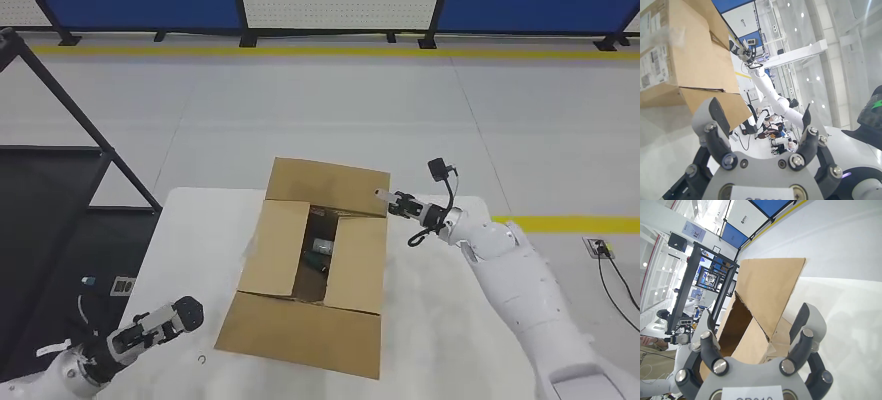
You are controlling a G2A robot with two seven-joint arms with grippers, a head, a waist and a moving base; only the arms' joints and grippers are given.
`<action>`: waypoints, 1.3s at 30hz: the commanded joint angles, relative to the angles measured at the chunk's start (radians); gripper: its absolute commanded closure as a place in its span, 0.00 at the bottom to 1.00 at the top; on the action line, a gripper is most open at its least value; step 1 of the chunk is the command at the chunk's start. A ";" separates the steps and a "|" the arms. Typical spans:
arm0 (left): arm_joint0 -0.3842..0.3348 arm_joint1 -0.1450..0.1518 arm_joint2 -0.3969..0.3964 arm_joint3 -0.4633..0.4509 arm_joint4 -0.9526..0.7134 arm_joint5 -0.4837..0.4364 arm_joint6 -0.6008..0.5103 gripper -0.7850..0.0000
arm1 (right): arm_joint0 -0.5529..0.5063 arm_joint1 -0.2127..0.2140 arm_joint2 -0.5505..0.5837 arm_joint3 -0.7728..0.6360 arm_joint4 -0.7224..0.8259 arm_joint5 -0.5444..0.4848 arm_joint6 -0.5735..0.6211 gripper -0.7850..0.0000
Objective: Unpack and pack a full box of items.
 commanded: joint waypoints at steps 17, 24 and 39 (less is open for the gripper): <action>-0.074 0.046 0.088 0.176 0.045 0.075 -0.242 0.00 | 0.083 -0.039 0.007 0.149 0.167 -0.184 0.126 0.00; -0.084 0.049 0.135 0.170 0.006 0.092 -0.192 0.00 | 0.104 -0.035 0.015 0.142 0.184 -0.232 0.174 0.00; -0.094 0.046 0.180 0.122 -0.134 0.068 0.003 0.00 | 0.047 0.002 -0.007 -0.084 0.207 -0.163 0.310 0.00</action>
